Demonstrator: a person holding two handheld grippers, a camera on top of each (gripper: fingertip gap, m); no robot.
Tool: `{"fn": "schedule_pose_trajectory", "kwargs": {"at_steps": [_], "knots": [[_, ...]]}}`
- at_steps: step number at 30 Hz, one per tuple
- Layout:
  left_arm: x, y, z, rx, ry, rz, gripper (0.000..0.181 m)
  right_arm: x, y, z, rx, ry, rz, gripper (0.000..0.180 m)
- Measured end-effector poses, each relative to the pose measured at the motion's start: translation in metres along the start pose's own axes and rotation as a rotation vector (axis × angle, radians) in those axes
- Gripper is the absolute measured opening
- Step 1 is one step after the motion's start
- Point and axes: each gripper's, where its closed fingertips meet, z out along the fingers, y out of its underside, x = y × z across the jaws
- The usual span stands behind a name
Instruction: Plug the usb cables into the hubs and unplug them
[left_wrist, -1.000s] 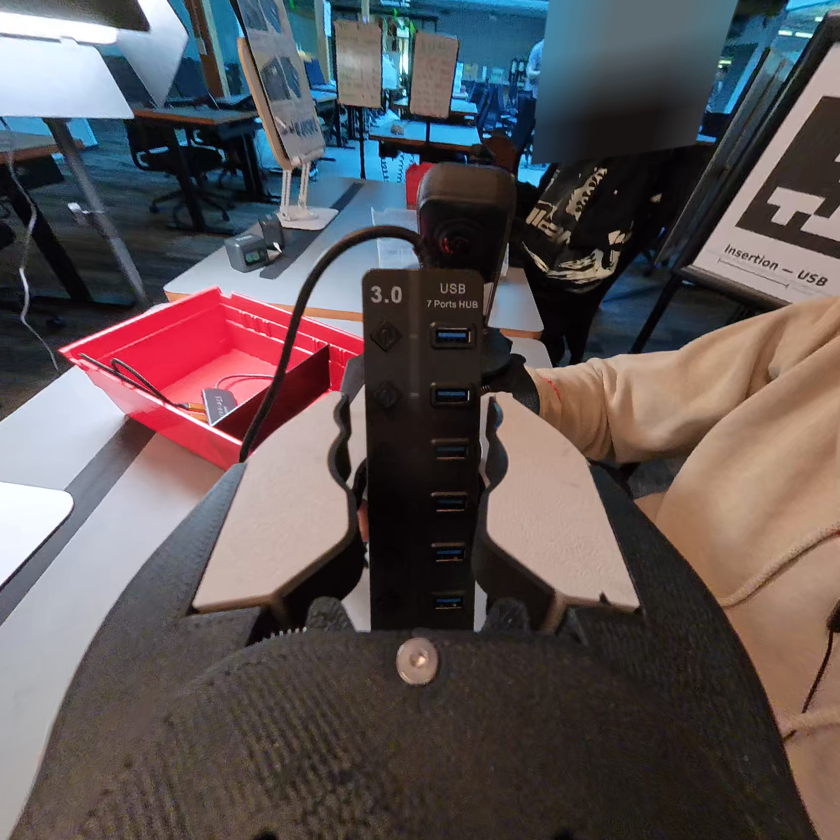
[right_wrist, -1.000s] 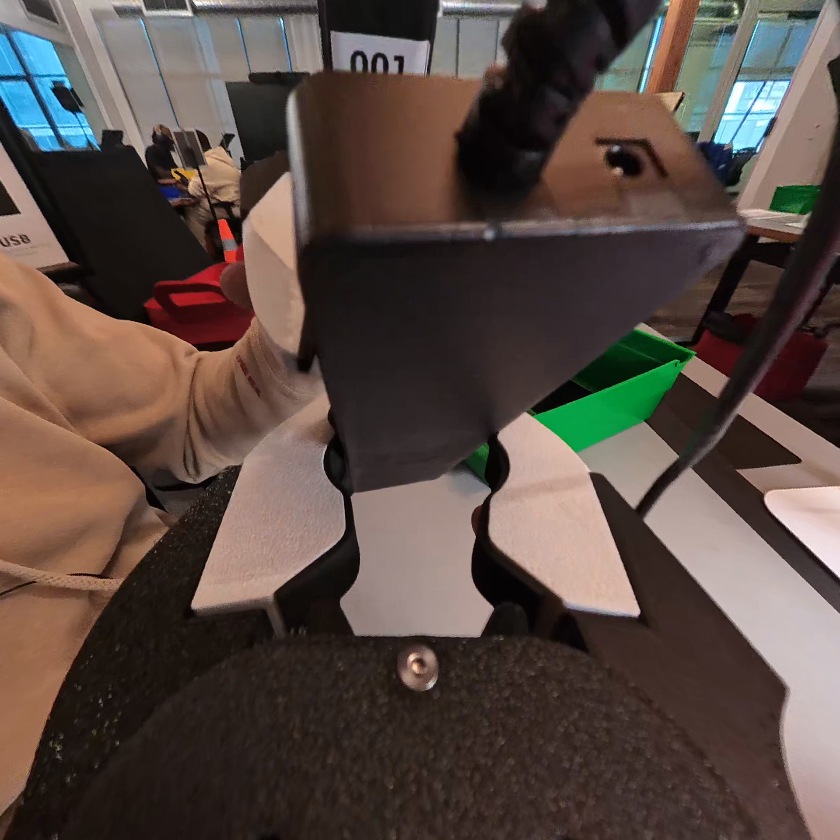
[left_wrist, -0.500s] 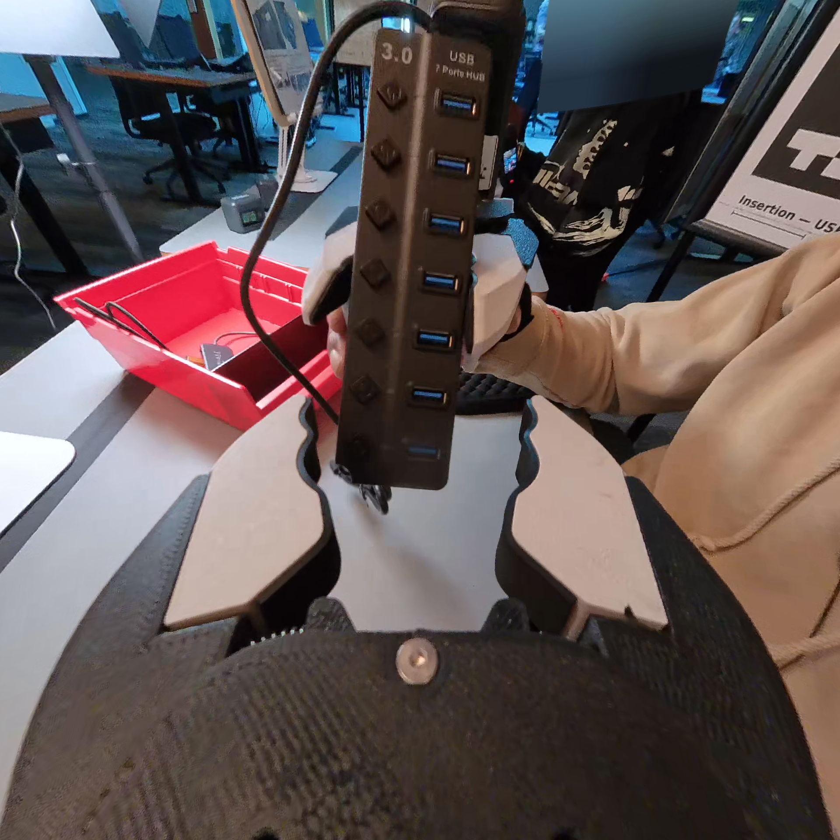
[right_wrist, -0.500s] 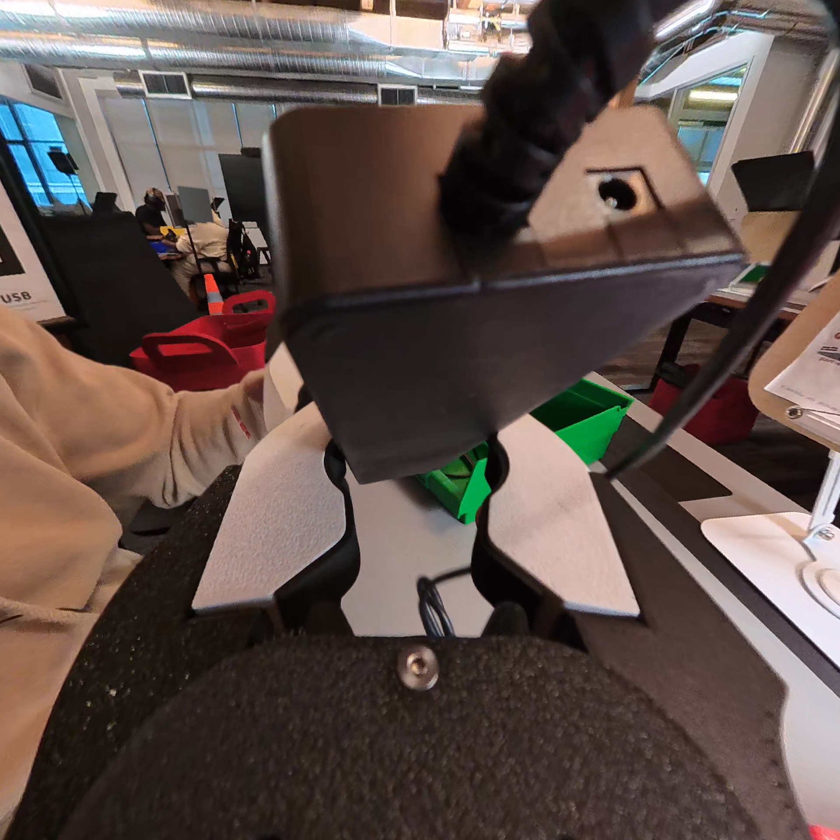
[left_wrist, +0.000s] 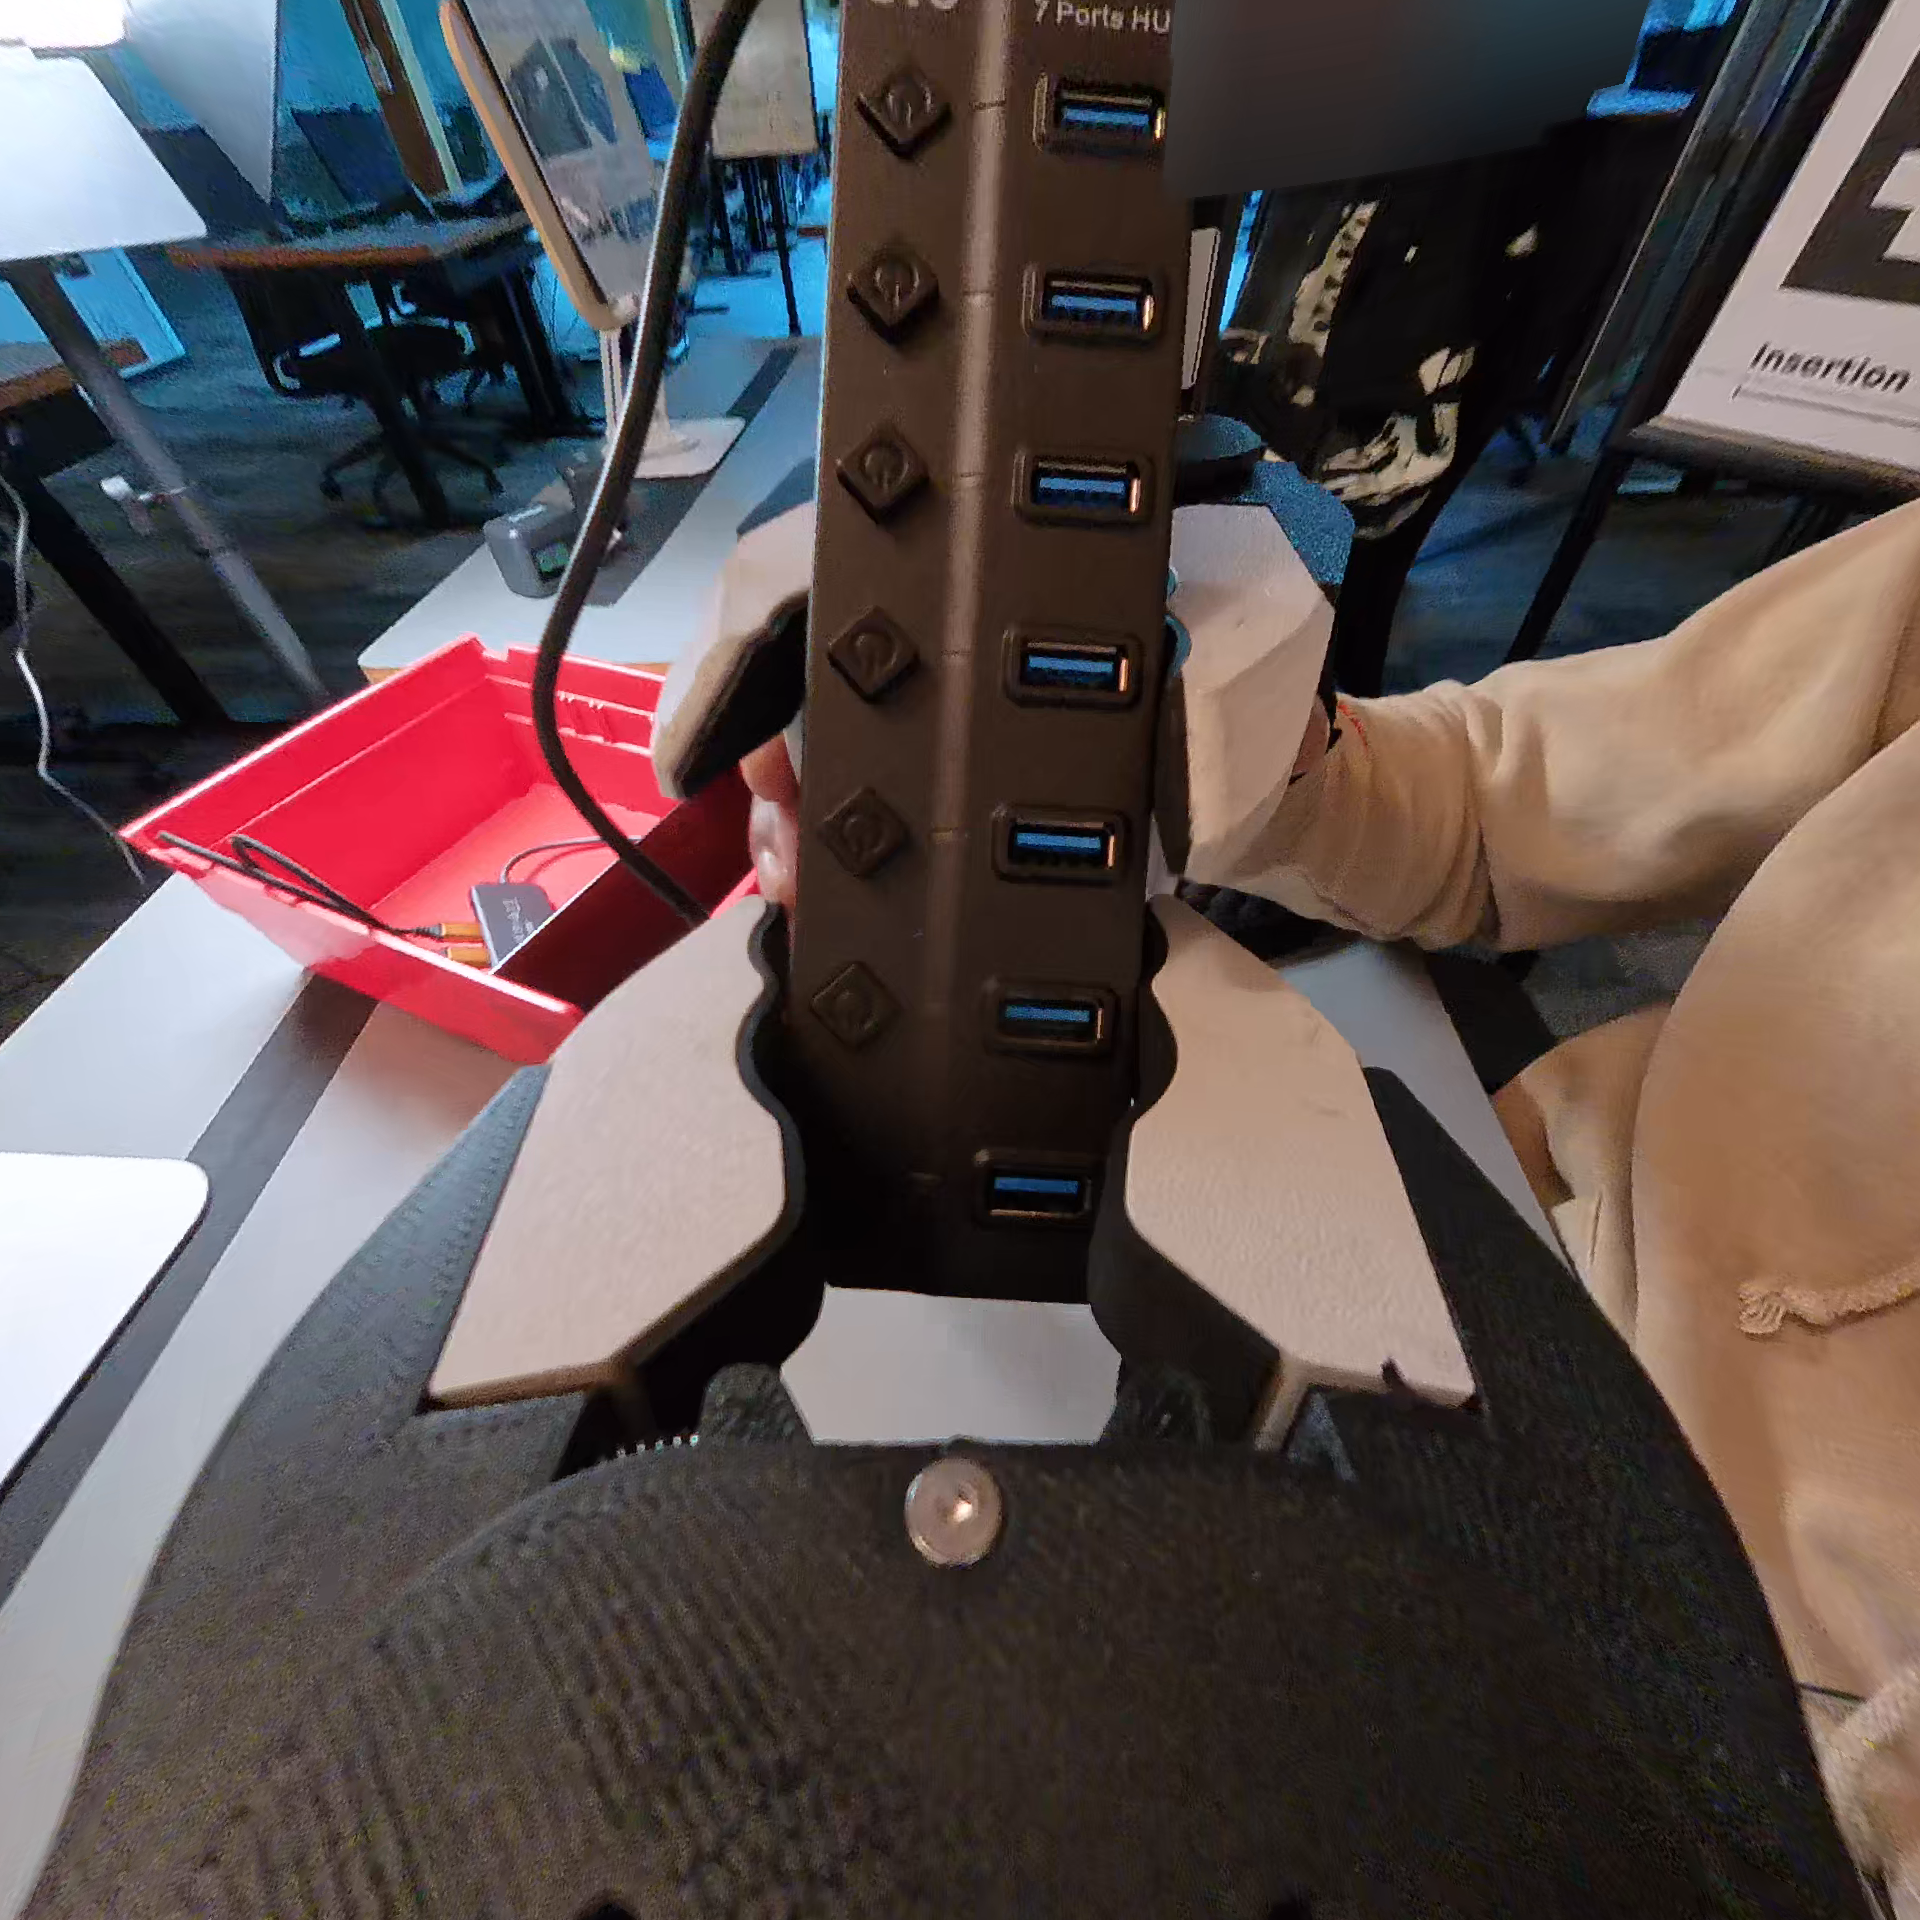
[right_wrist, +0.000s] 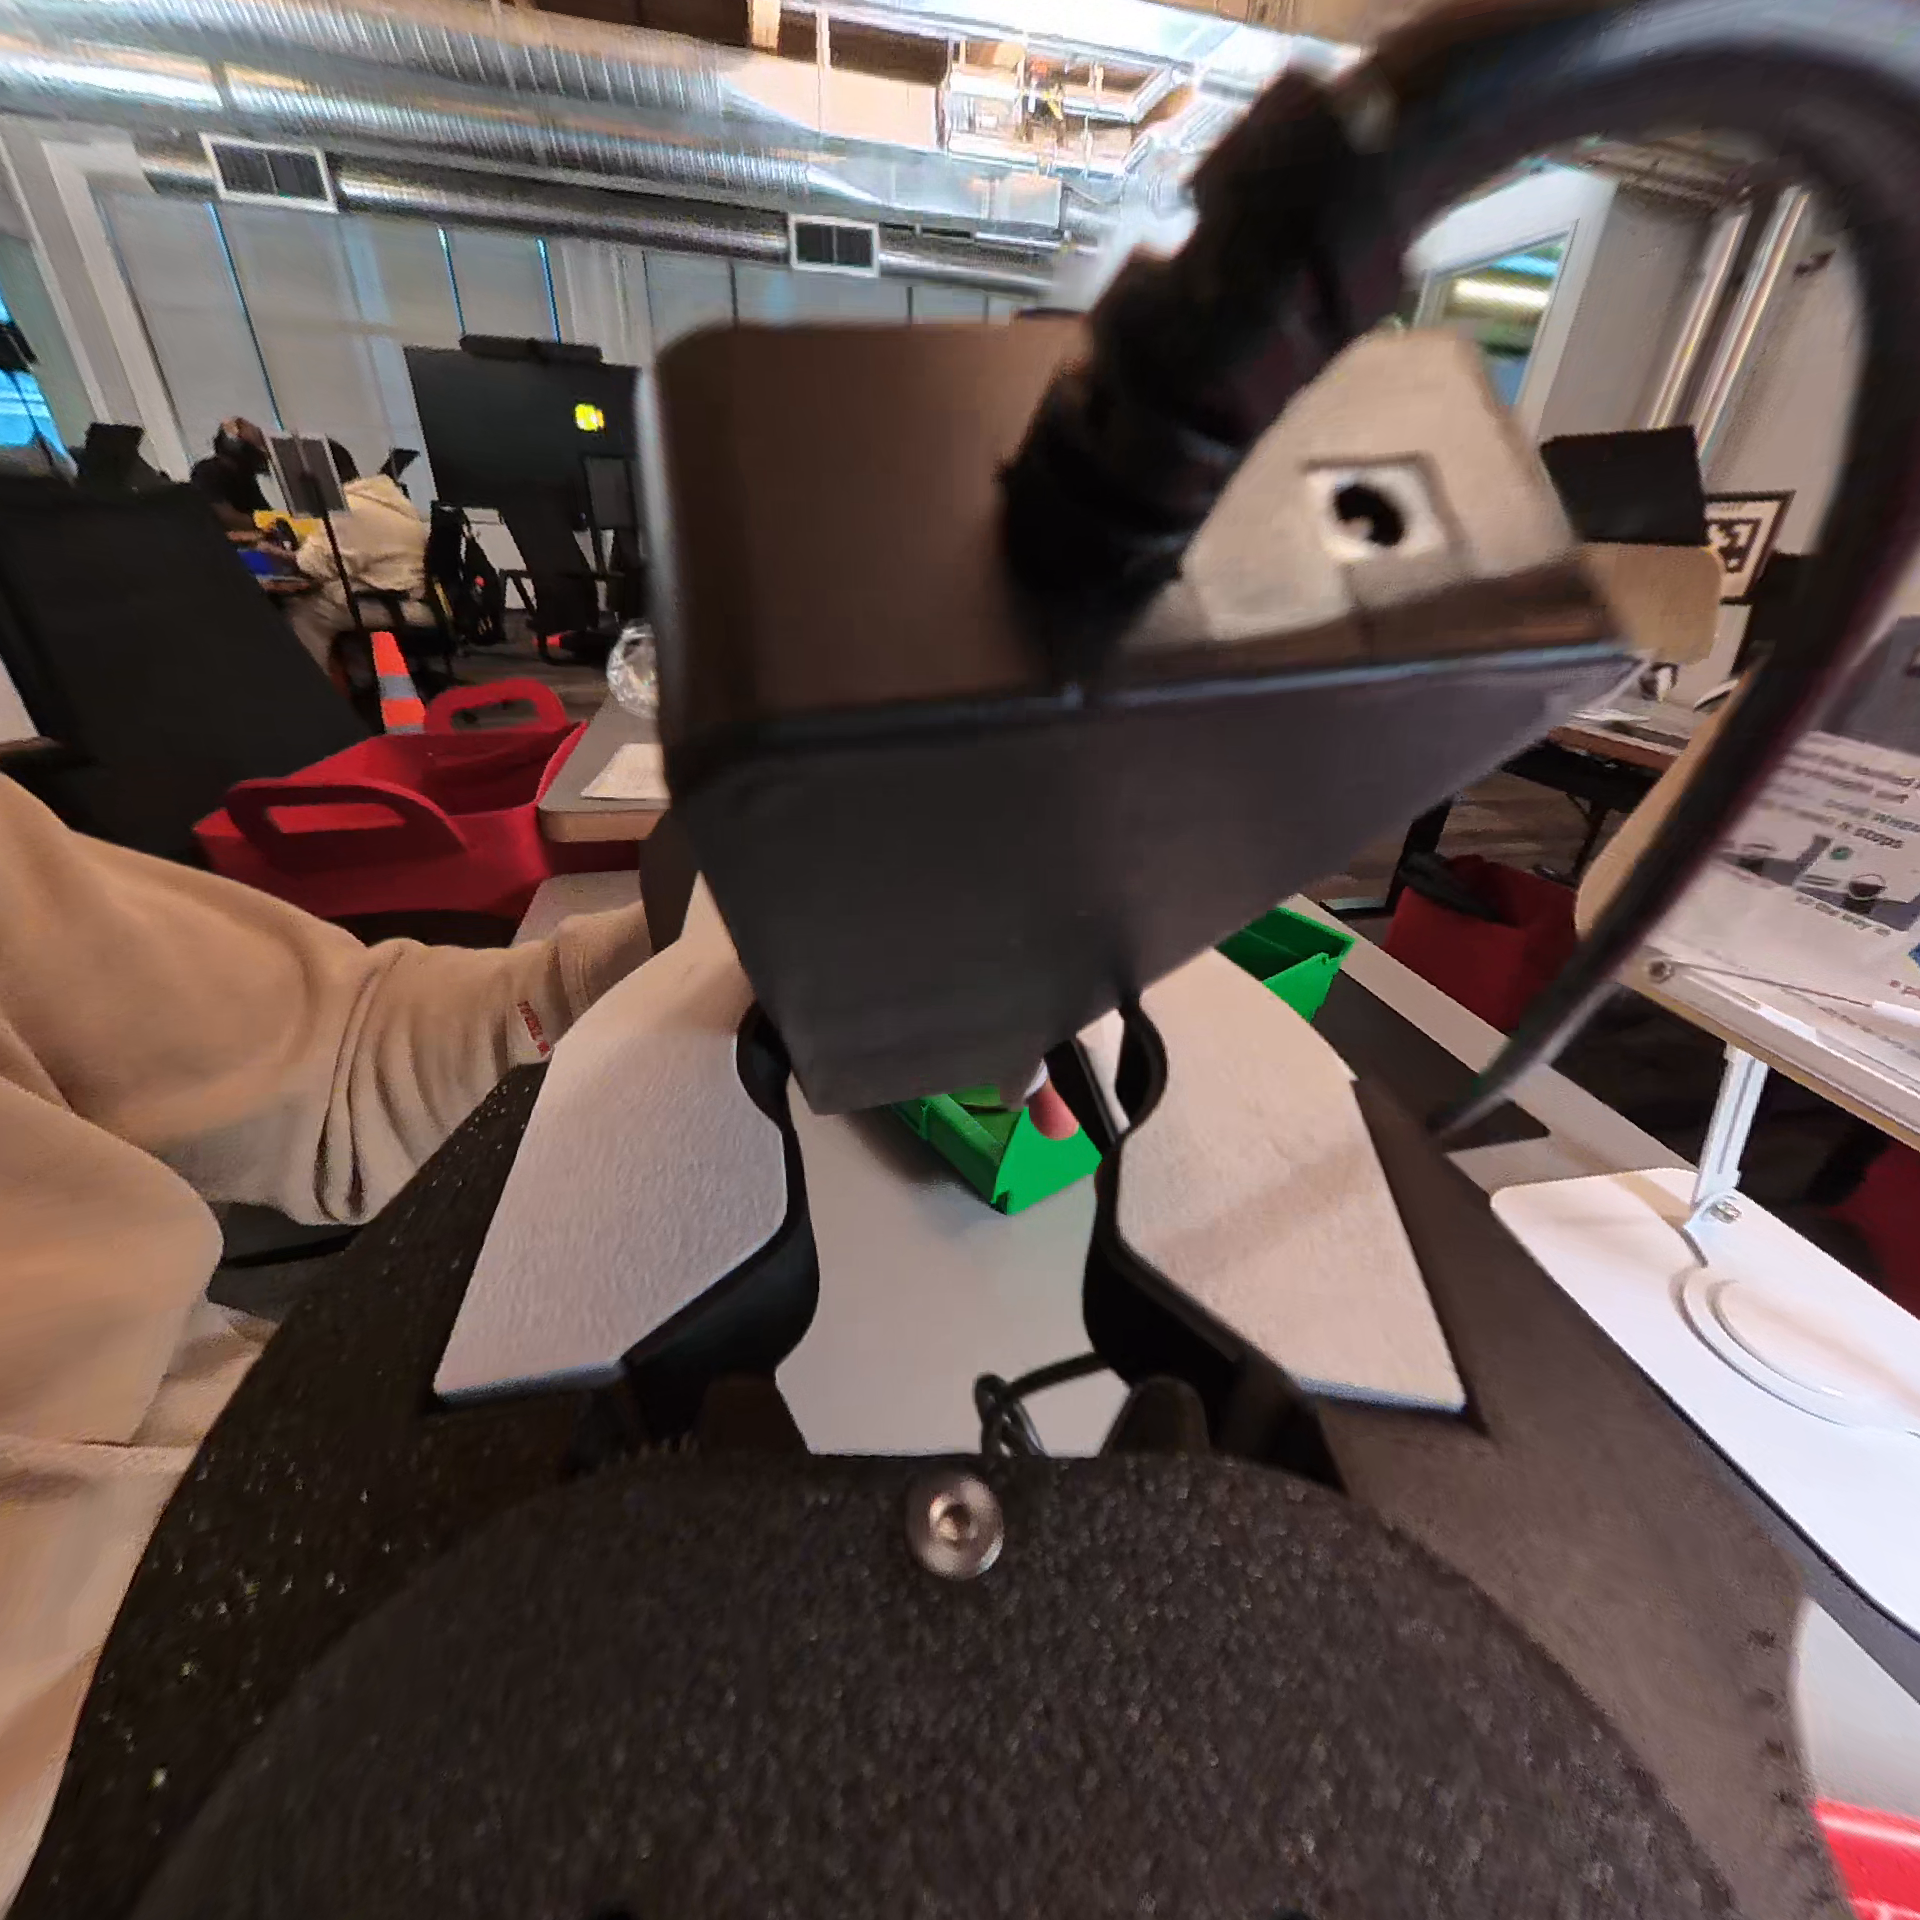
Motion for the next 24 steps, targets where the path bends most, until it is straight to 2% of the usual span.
{"fn": "schedule_pose_trajectory", "kwargs": {"at_steps": [4, 10, 19, 24], "knots": [[-0.003, 0.006, -0.001, -0.006, -0.005, -0.057, 0.063, 0.008, -0.005, -0.005, 0.058, -0.008, 0.088, 0.063], [-0.016, 0.017, 0.0, -0.14, -0.182, -0.001, 0.063, 0.017, 0.001, -0.007, 0.053, -0.036, 0.176, 0.073], [-0.016, 0.023, 0.0, -0.14, -0.137, -0.04, 0.063, 0.019, 0.01, -0.007, 0.006, -0.035, 0.148, 0.074], [-0.015, 0.041, 0.008, -0.206, -0.107, -0.054, 0.063, 0.022, 0.013, -0.004, 0.01, -0.008, 0.126, 0.071]]}}
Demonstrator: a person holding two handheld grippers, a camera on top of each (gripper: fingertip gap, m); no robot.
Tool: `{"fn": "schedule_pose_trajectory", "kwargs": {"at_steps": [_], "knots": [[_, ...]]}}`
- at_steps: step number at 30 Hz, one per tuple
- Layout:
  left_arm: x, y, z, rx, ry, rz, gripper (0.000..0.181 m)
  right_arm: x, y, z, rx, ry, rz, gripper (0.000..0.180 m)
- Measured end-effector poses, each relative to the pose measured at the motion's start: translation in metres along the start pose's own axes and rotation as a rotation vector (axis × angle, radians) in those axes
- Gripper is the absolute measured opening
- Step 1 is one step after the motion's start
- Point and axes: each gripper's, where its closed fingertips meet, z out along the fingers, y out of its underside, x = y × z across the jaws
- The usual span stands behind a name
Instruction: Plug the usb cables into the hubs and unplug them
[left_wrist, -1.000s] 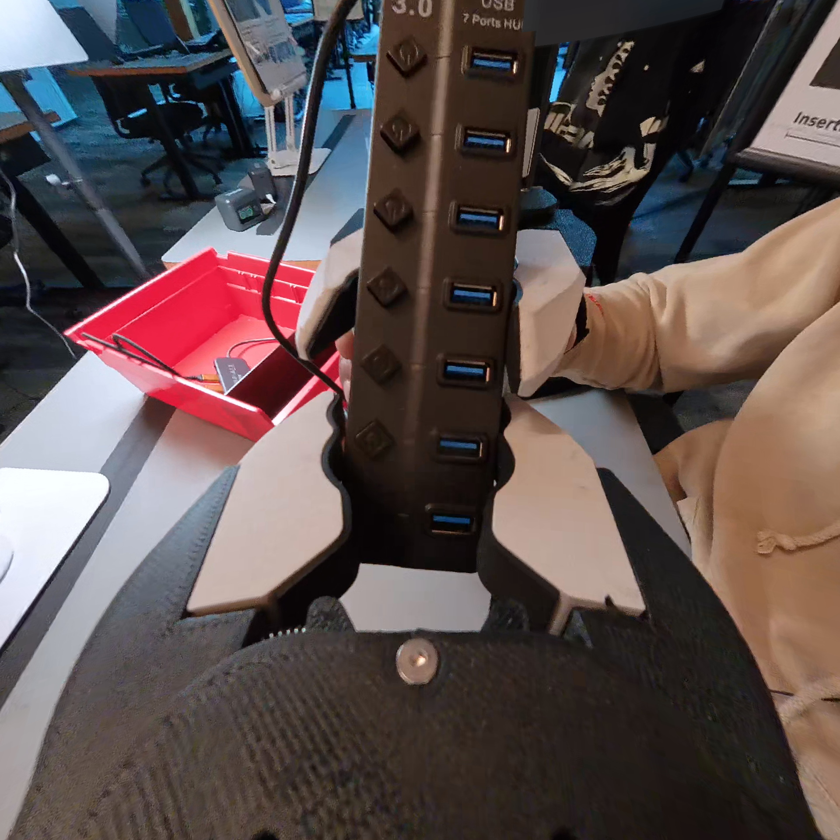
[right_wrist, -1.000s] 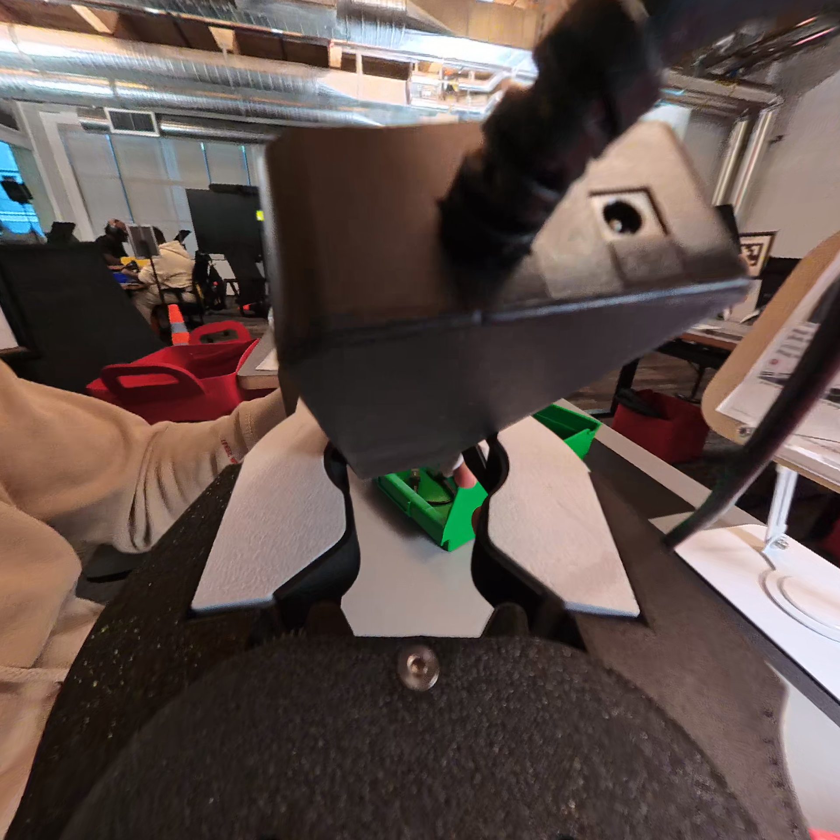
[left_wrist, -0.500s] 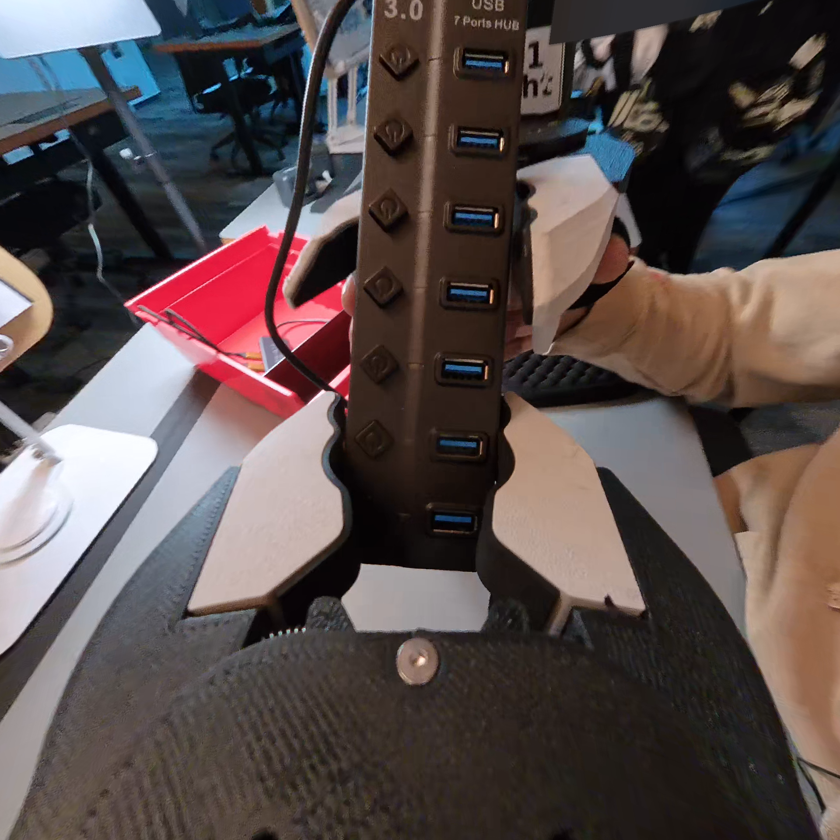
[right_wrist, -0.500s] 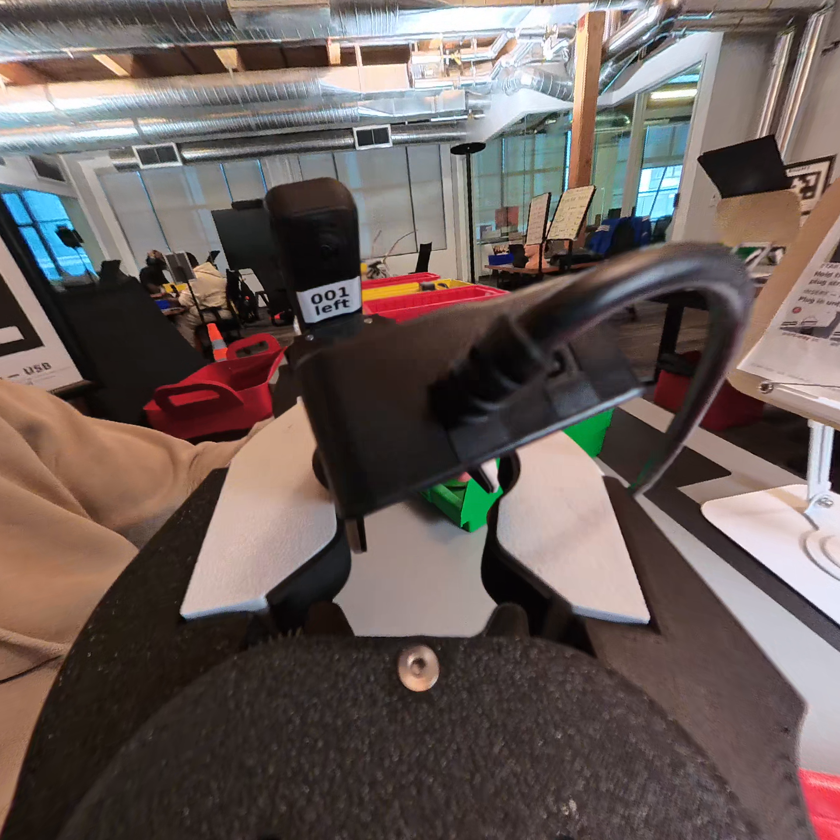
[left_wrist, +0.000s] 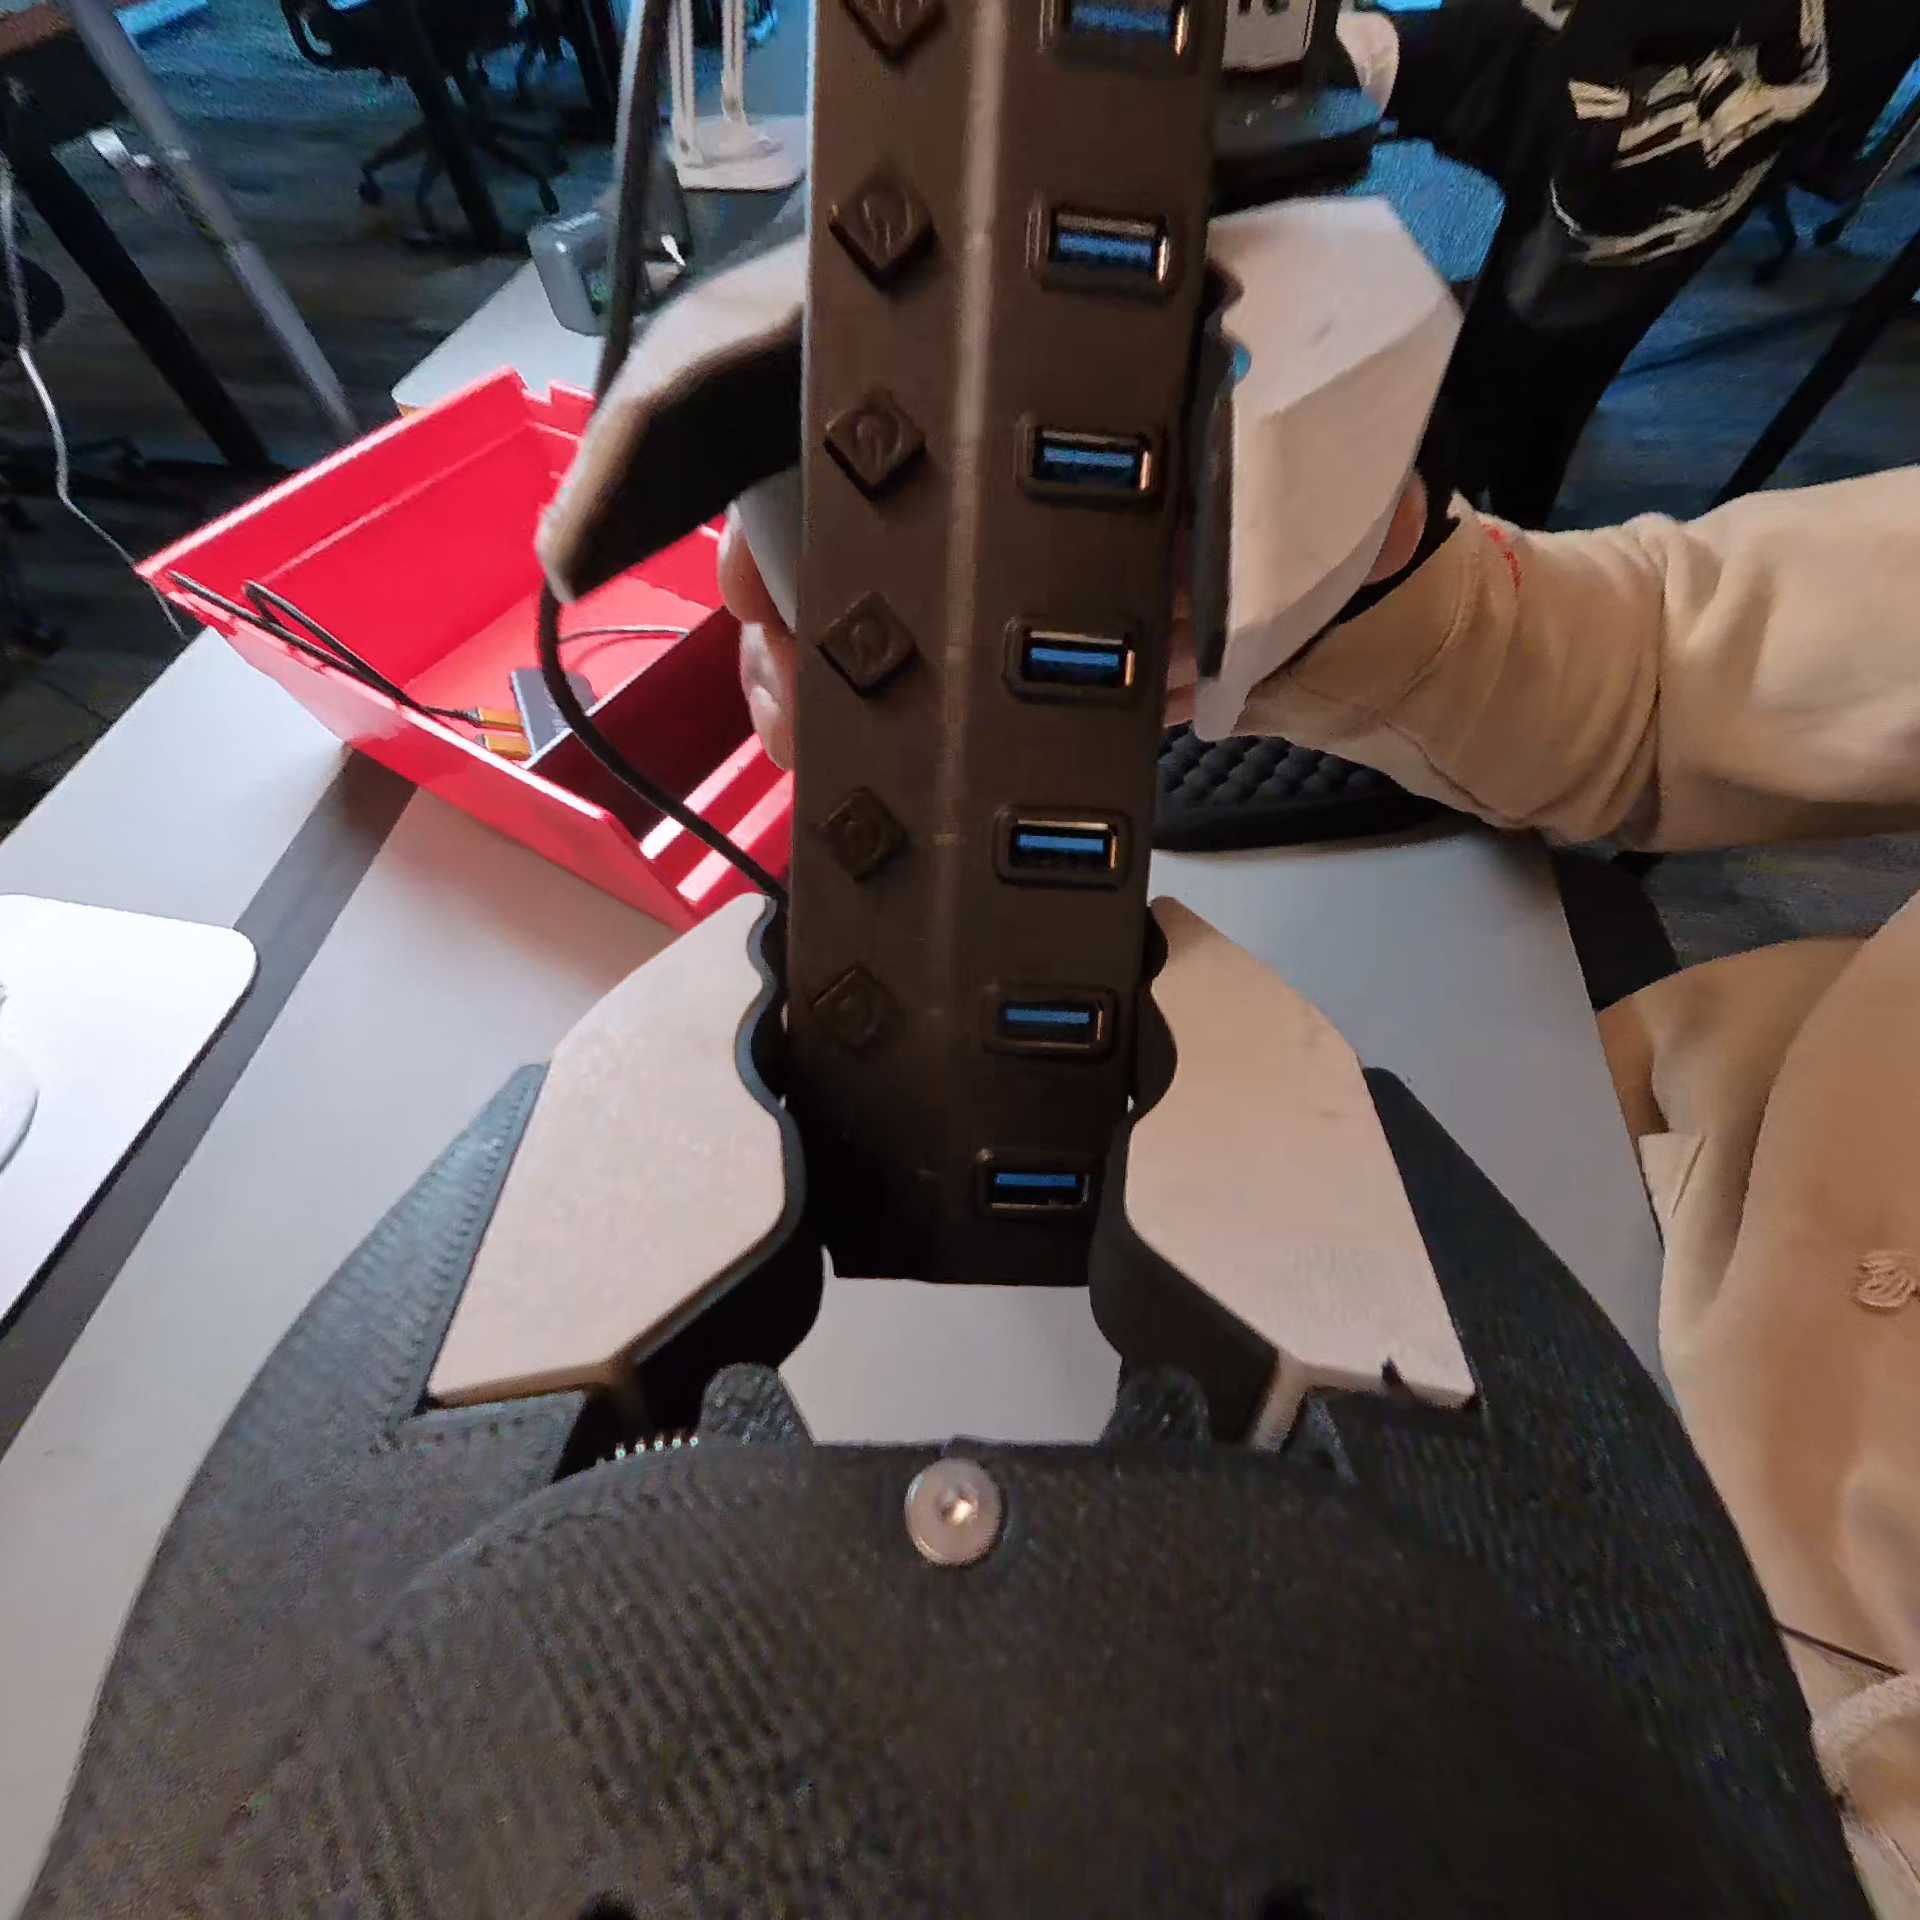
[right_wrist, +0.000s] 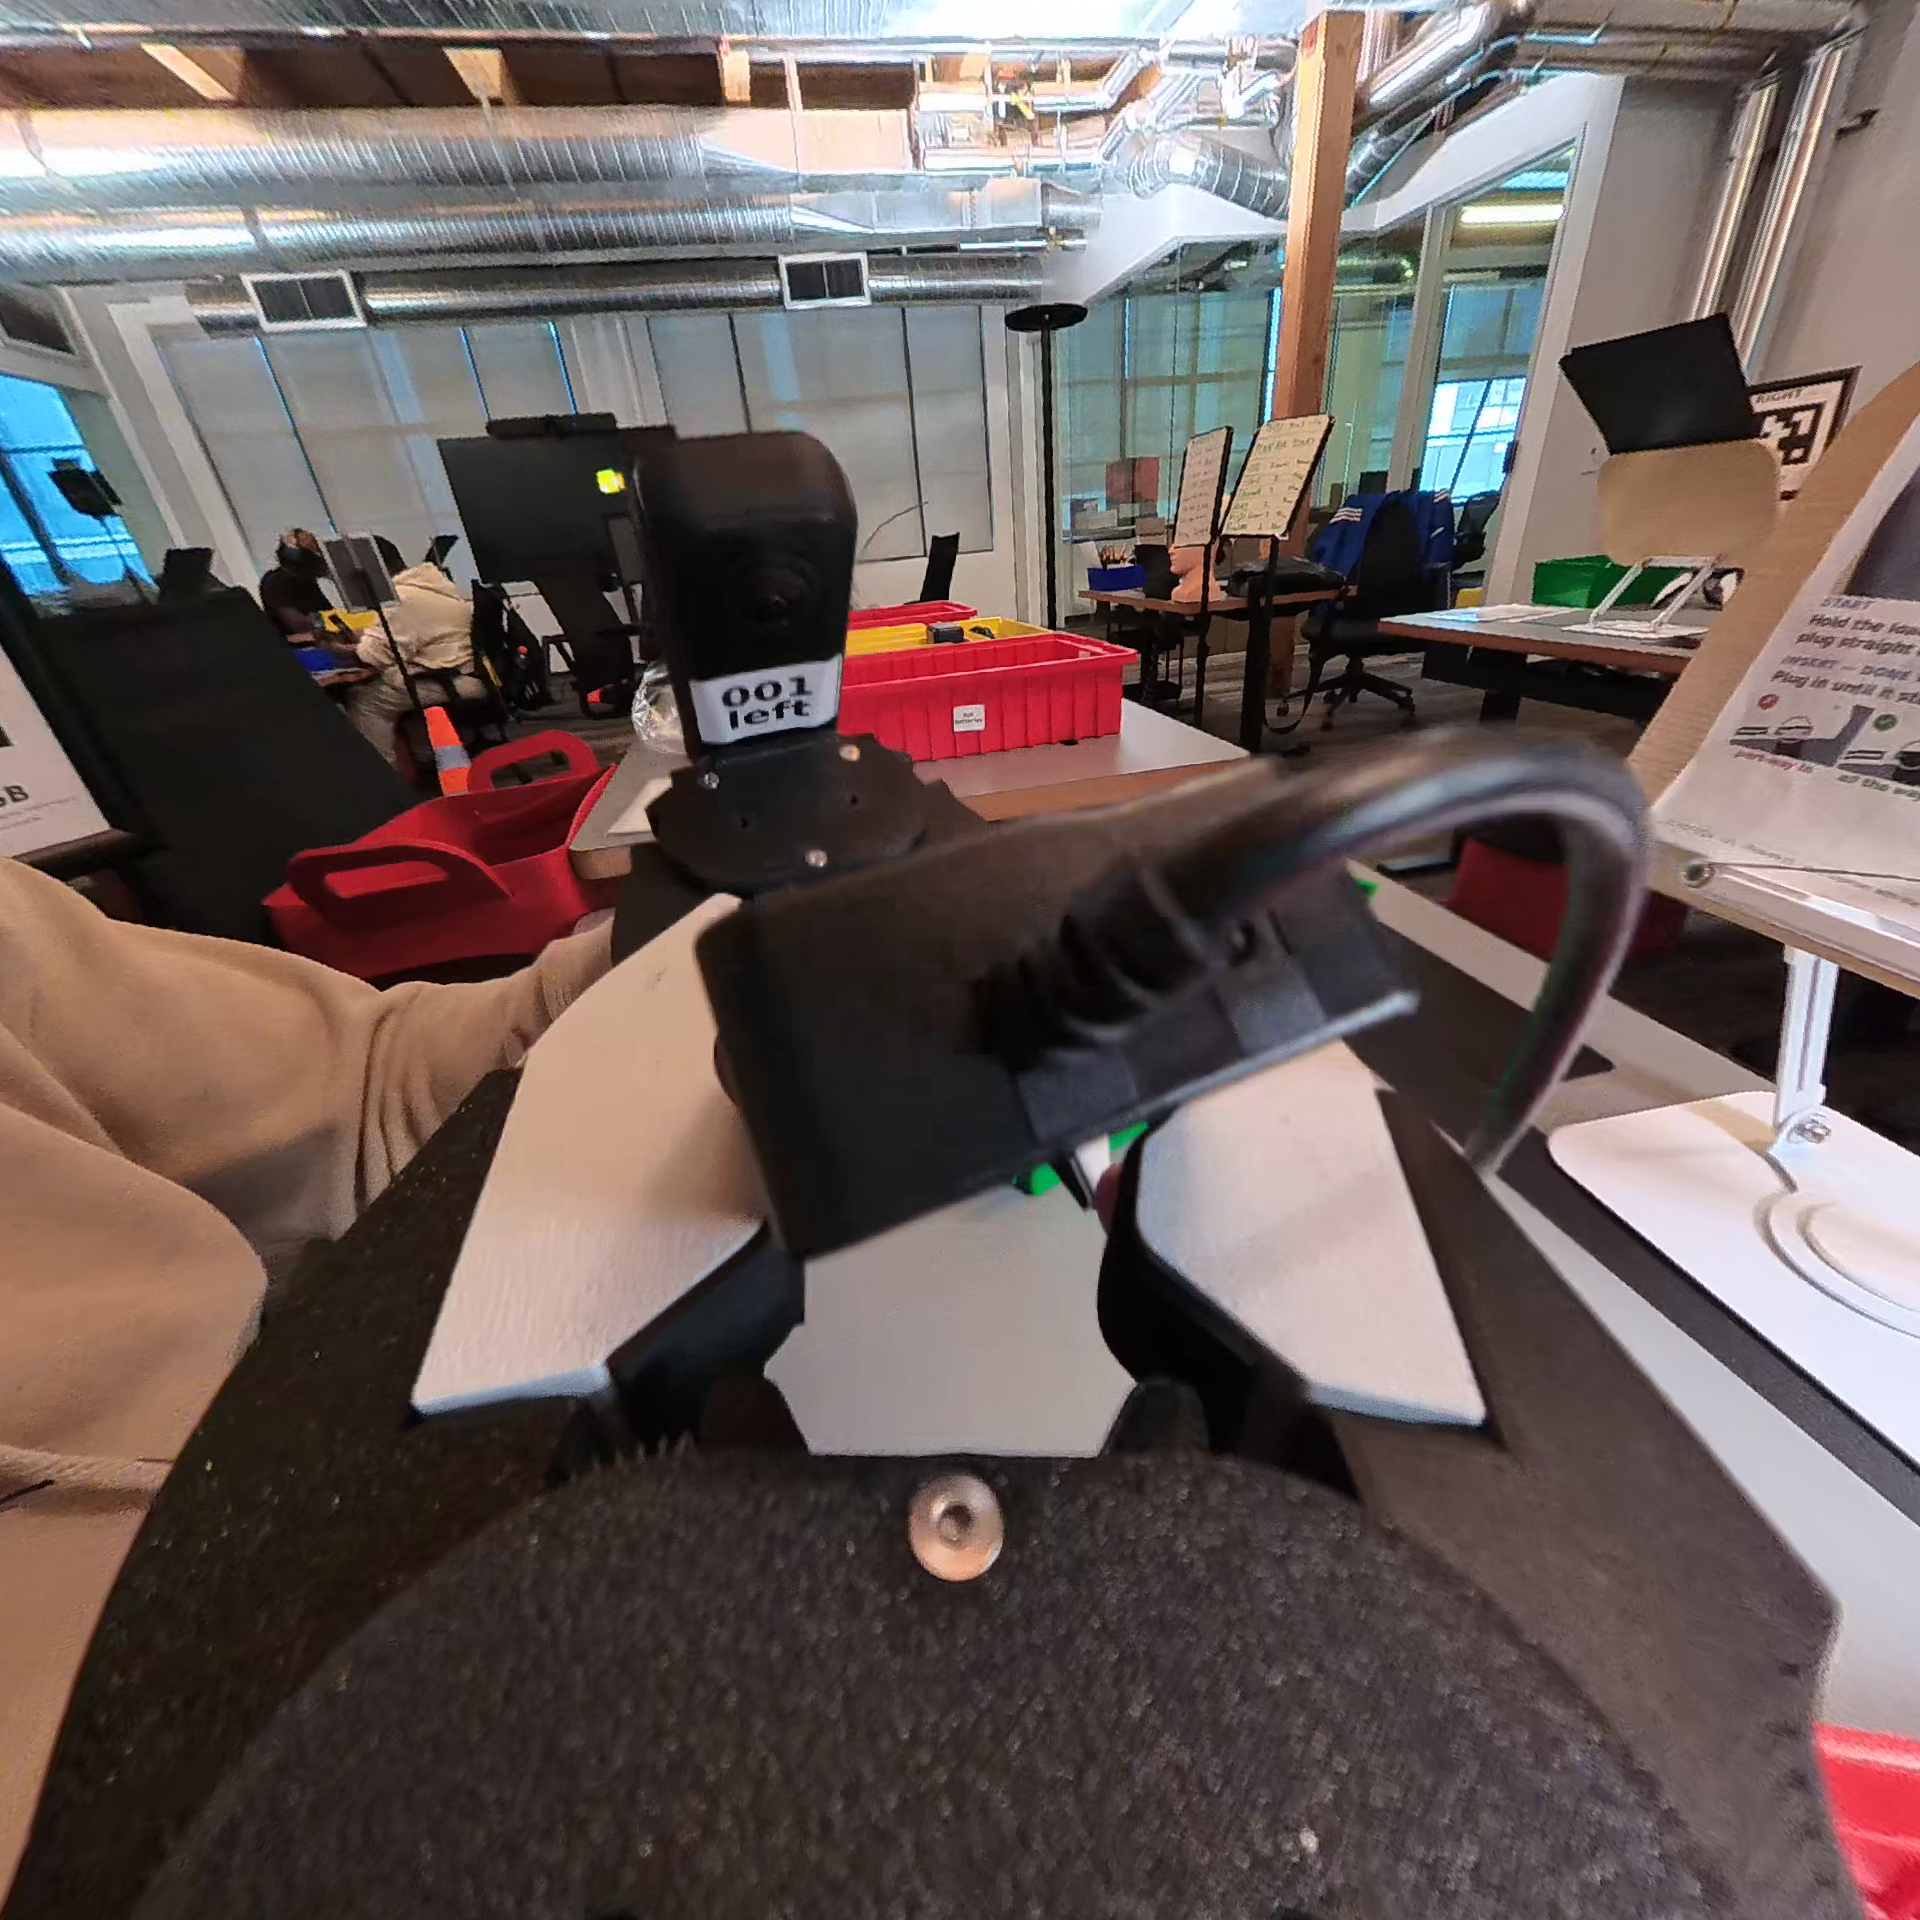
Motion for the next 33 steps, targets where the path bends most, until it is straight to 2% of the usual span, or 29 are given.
{"fn": "schedule_pose_trajectory", "kwargs": {"at_steps": [6, 10, 13, 16, 17, 19, 23, 25, 27, 33], "knots": [[0.006, -0.011, -0.003, 0.1, 0.063, -0.019, 0.063, 0.0, -0.01, -0.007, 0.027, -0.013, 0.022, 0.071], [0.002, -0.025, -0.028, 0.172, 0.047, 0.015, 0.067, 0.003, -0.021, -0.018, 0.044, -0.007, -0.004, 0.071], [-0.018, -0.041, -0.066, 0.266, -0.064, 0.031, 0.062, 0.005, -0.031, -0.029, 0.057, 0.004, -0.021, 0.071], [-0.062, -0.036, -0.119, 0.263, -0.319, 0.059, 0.054, 0.012, -0.032, -0.045, 0.05, 0.046, -0.051, 0.071], [-0.077, -0.026, -0.136, 0.228, -0.393, 0.053, 0.05, 0.015, -0.027, -0.051, 0.044, 0.05, -0.049, 0.071], [-0.1, 0.004, -0.158, 0.131, -0.432, -0.024, 0.048, 0.018, -0.012, -0.064, 0.032, 0.044, -0.029, 0.071], [-0.135, 0.101, -0.178, -0.2, -0.446, -0.178, 0.045, 0.027, 0.033, -0.082, -0.001, 0.054, 0.007, 0.071], [-0.139, 0.152, -0.179, -0.382, -0.414, -0.223, 0.044, 0.026, 0.049, -0.085, 0.006, 0.049, 0.021, 0.071], [-0.138, 0.187, -0.175, -0.493, -0.368, -0.247, 0.039, 0.025, 0.058, -0.084, 0.013, 0.034, 0.044, 0.071], [-0.141, 0.249, -0.156, -0.753, -0.283, -0.207, 0.042, 0.02, 0.07, -0.076, -0.024, 0.012, 0.037, 0.071]]}}
